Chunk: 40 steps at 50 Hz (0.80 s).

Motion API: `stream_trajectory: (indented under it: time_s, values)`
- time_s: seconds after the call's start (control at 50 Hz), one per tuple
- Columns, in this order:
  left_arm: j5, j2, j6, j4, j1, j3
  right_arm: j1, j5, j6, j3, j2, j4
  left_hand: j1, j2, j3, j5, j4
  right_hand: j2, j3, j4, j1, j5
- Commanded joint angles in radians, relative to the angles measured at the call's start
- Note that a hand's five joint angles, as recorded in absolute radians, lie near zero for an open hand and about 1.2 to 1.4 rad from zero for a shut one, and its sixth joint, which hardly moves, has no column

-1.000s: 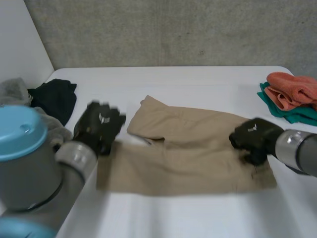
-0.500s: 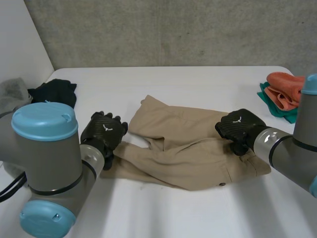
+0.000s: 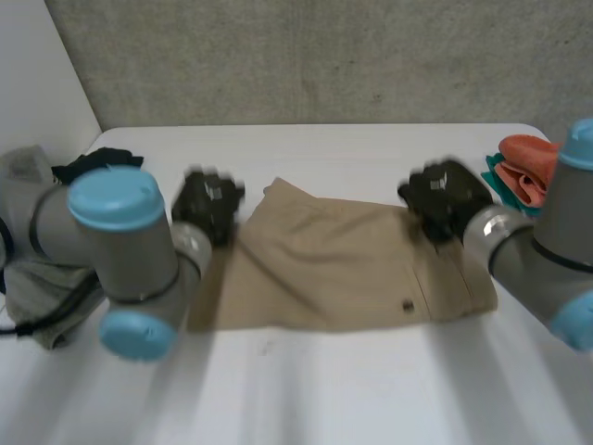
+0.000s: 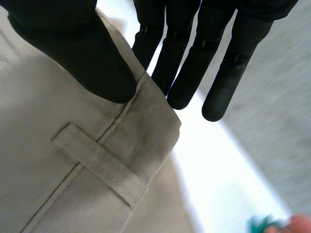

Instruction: Fold the laundry.

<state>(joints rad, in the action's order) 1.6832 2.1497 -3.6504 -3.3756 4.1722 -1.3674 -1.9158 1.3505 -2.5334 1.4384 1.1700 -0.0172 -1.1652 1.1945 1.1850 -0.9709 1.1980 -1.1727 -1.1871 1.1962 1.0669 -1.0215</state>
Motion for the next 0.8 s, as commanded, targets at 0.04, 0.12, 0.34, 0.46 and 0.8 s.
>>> stream_trajectory:
  time_s: [0.04,0.12,0.34,0.46,0.8]
  values:
    - [-0.007,-0.126,0.019,-0.241,0.034,0.22,-0.052,0.09,-0.165,-0.213,-0.007,-0.491,-0.231,0.202,0.211,-0.251,0.198,-0.224,-0.209,0.2,0.329,-0.2]
    - [0.018,-0.198,0.088,-0.395,0.057,0.263,-0.069,0.143,-0.292,-0.245,0.031,-0.807,-0.231,0.202,0.211,-0.251,0.198,-0.224,-0.209,0.2,0.329,-0.2]
    - [0.041,-0.291,0.187,-0.324,0.098,0.139,-0.092,0.121,-0.317,-0.328,-0.046,-0.739,-0.231,0.202,0.211,-0.251,0.198,-0.224,-0.209,0.2,0.329,-0.2]
    - [0.004,-0.286,0.193,-0.278,0.097,-0.072,-0.098,0.043,-0.291,-0.27,-0.111,-0.606,-0.231,0.202,0.211,-0.251,0.198,-0.224,-0.209,0.2,0.329,-0.2]
    - [-0.056,-0.339,-0.074,-0.041,0.075,-0.518,-0.109,-0.007,-0.01,-0.075,-0.19,-0.036,-0.231,0.202,0.211,-0.251,0.198,-0.224,-0.209,0.2,0.329,-0.2]
